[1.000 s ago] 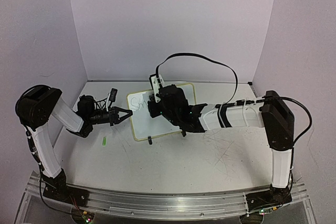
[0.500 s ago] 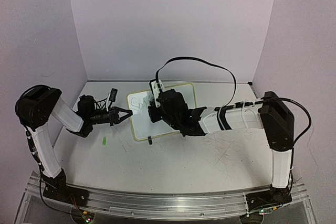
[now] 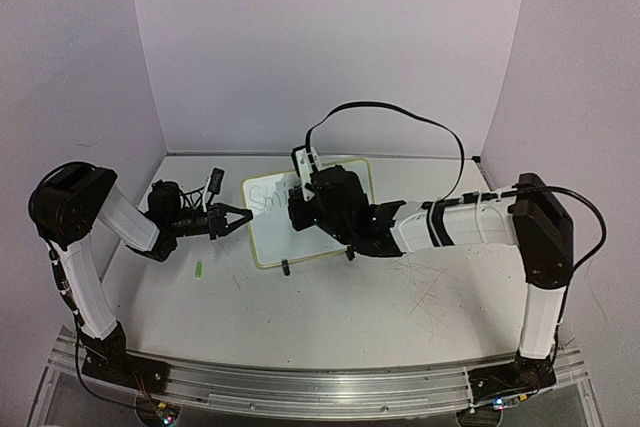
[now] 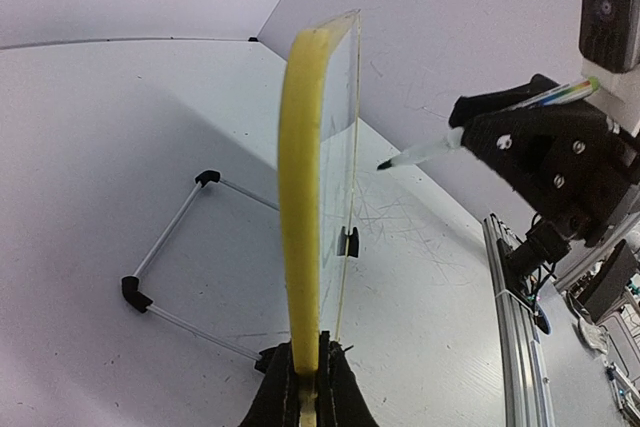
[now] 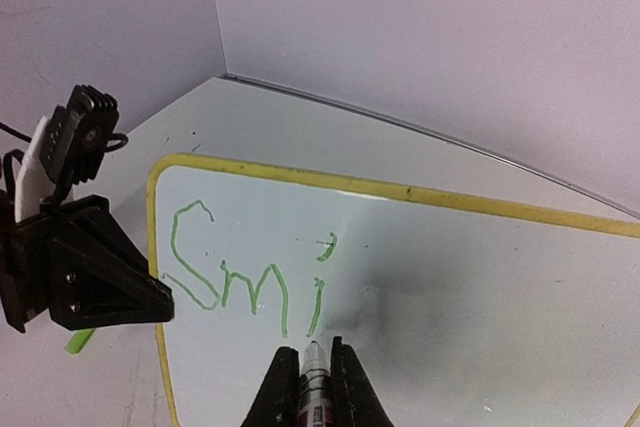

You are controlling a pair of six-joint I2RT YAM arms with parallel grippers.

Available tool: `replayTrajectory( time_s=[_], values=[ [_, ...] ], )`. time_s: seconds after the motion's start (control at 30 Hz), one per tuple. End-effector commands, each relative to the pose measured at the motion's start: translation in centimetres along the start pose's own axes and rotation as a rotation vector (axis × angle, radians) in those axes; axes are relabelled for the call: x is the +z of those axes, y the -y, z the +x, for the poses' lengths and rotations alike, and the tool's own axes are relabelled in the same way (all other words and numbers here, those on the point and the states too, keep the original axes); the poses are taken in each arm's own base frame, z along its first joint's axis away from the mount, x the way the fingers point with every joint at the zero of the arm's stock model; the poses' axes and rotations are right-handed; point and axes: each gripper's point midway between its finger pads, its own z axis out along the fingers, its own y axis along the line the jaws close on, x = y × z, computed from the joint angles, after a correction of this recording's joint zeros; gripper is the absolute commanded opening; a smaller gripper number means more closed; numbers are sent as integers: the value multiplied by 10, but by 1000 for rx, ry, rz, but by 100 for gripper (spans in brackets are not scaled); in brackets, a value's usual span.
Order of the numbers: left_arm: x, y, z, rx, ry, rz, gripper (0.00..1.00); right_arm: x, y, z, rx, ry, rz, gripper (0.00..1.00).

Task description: Write a sentence on the whiteboard

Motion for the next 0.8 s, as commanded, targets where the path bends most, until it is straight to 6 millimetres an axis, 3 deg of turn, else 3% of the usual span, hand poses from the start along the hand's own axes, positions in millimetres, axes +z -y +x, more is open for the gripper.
replayTrajectory(
  time_s=[0.0, 0.43, 0.77],
  values=[
    [6, 3, 2, 40, -20, 5, 0, -12, 12, -51, 86, 112, -18, 0],
    [6, 3, 3, 40, -22, 4, 0, 3, 11, -64, 27, 146, 17, 0],
    [6, 3, 3, 41, -23, 0, 0, 11, 13, -55, 21, 132, 36, 0]
  ],
)
